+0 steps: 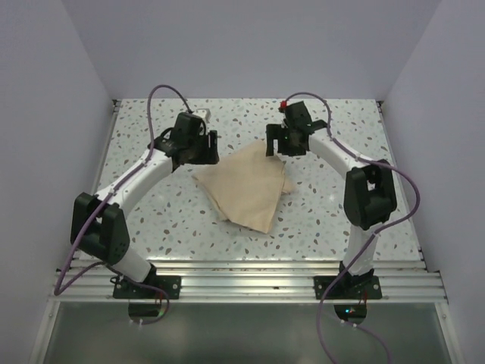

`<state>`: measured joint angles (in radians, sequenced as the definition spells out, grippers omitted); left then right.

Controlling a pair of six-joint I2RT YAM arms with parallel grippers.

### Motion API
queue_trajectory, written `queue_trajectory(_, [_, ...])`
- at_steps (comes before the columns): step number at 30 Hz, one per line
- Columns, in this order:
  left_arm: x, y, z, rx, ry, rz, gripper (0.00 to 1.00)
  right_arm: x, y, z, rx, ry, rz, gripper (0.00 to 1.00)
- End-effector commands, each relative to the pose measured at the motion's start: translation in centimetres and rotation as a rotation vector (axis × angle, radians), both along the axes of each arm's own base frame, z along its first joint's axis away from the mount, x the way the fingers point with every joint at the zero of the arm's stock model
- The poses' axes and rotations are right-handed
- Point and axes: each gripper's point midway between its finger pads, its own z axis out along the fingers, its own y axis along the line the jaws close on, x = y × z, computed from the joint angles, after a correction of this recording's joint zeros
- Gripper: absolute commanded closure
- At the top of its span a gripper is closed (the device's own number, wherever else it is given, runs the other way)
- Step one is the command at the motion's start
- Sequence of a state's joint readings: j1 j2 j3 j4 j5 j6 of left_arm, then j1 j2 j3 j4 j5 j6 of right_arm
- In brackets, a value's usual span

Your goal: Prepare the surgical pack

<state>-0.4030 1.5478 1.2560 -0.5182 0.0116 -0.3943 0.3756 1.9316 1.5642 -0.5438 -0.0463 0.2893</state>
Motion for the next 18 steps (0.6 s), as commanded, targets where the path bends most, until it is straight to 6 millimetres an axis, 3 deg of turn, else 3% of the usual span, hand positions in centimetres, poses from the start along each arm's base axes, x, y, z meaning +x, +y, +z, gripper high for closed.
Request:
queue_trajectory(1, [2.6,0.3,0.0,0.092,-0.039,-0.027,0.36,-2.6,-1.0,3.5,0.033,0.02,-0.09,0.12])
queue_trajectory(6, [6.4,-2.1,-1.0,0.063,-0.053,-0.094,0.36,-8.3,-2.2,4.2,0.141,0.107,-0.254,0.09])
queue_trajectory(7, [6.6,-2.3,-0.9,0.057,-0.049,-0.096,0.36,-10.1,-2.6,2.8,0.14,0.157,-0.282,0.06])
queue_trajectory(8, [6.7,-2.6,-0.5,0.043,-0.055,-0.104,0.36,-11.2,-2.7,4.2,0.184,0.136,-0.293,0.03])
queue_trajectory(9, [6.5,-3.1,0.2,0.015,-0.062,-0.111,0.36,-12.5,-3.0,3.2,0.201,0.171,-0.34,0.02])
queue_trajectory(11, [6.2,-3.4,1.0,-0.017,-0.076,-0.12,0.36,-13.8,-2.6,4.3,0.285,0.16,-0.355,0.01])
queue_trajectory(13, [5.1,-3.9,2.1,-0.047,-0.086,-0.137,0.35,-15.2,-2.3,2.9,0.349,0.203,-0.415,0.01])
queue_trajectory(14, [4.6,-4.0,2.3,-0.053,-0.085,-0.141,0.35,-15.8,-1.9,3.2,0.392,0.205,-0.416,0.01])
queue_trajectory(15, [3.7,-4.2,2.6,-0.072,-0.079,-0.139,0.35,-15.4,-1.3,3.3,0.455,0.185,-0.433,0.01])
queue_trajectory(16, [3.3,-4.1,2.7,-0.084,-0.072,-0.13,0.35,-16.4,-1.4,1.5,0.454,0.213,-0.454,0.01])
queue_trajectory(18, [2.1,-4.2,2.8,-0.127,-0.054,-0.12,0.34,-15.8,-0.6,1.5,0.534,0.176,-0.447,0.01])
